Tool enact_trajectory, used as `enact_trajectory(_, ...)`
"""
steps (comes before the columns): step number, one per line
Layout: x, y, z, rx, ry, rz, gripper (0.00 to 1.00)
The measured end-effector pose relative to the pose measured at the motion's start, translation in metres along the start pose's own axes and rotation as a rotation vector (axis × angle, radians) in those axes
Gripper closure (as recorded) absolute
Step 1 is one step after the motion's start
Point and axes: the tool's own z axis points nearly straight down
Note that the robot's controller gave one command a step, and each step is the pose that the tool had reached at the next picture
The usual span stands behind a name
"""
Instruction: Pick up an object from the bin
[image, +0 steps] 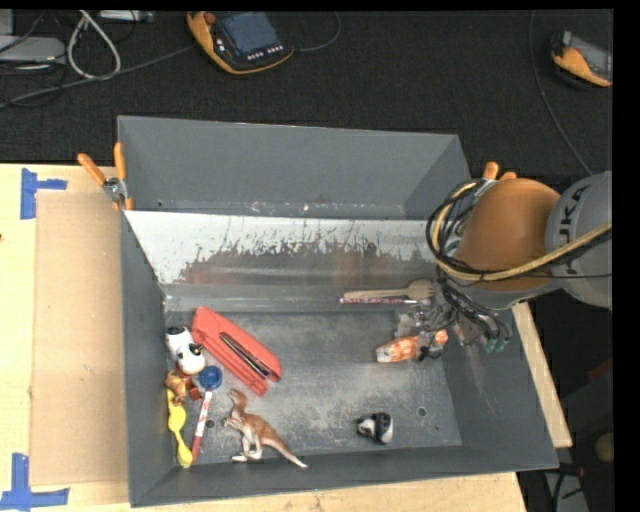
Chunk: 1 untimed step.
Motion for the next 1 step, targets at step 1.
enact_trajectory(1, 0.0000, 0.0010, -0.0207, -0.001, 0.001, -0.001, 1.00)
